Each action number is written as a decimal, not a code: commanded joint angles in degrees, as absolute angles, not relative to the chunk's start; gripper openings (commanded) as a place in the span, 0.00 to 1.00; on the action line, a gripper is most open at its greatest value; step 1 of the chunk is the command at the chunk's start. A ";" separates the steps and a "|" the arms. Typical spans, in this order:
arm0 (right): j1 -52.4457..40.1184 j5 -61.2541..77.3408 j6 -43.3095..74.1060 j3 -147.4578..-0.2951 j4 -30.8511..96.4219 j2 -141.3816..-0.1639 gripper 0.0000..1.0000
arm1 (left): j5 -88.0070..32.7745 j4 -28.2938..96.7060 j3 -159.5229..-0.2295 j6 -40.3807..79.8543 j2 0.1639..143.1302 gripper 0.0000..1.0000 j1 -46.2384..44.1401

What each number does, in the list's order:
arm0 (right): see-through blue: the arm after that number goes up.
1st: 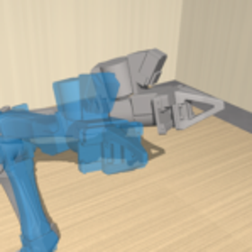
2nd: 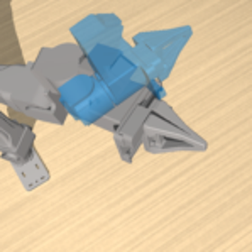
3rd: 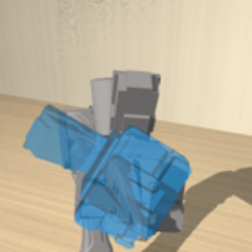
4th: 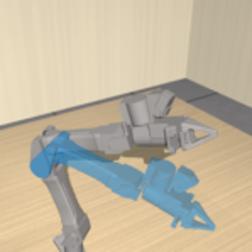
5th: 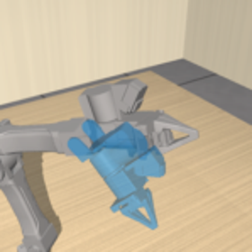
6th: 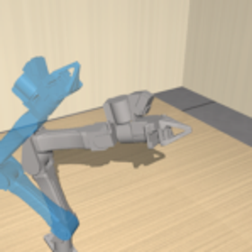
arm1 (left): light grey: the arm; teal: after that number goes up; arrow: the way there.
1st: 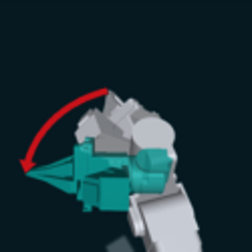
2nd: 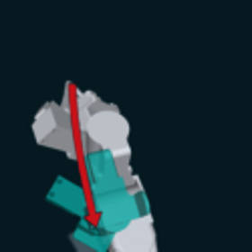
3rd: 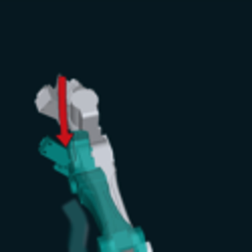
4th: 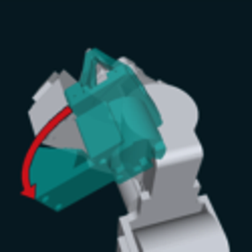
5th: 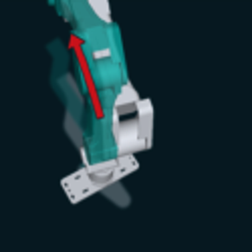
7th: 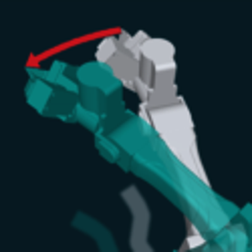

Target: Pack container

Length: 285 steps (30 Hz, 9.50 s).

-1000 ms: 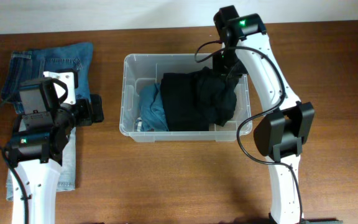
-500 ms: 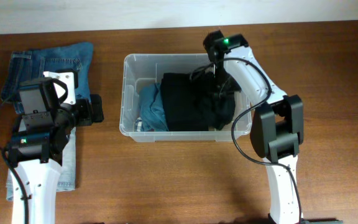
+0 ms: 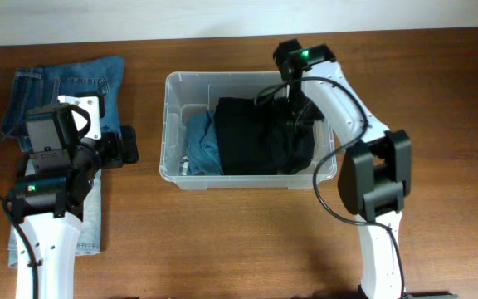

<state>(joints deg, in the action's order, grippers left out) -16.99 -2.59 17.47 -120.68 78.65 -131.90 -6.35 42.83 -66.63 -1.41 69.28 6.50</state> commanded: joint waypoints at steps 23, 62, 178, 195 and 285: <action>-20.43 1.61 21.10 -108.33 56.90 -128.97 0.17 | -5.98 42.68 -66.61 -0.84 69.43 0.99 6.66; -20.82 -6.74 20.84 -98.30 62.06 -118.87 0.20 | -5.96 42.68 -66.61 -0.84 69.43 0.99 6.66; 28.14 -8.21 24.29 -114.65 75.68 -114.50 0.98 | 25.10 52.95 -66.63 17.10 99.15 0.98 10.28; 28.14 -8.21 24.29 -114.65 75.68 -114.50 0.98 | 29.80 54.68 -66.61 17.30 107.02 0.98 10.50; 28.14 -8.21 24.29 -114.65 75.68 -114.50 0.99 | -1.34 65.78 -99.04 16.62 82.39 0.01 14.85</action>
<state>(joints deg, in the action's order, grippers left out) 28.08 -7.14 23.97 -114.85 75.68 -113.75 -0.56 66.72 -96.23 16.78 89.21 17.50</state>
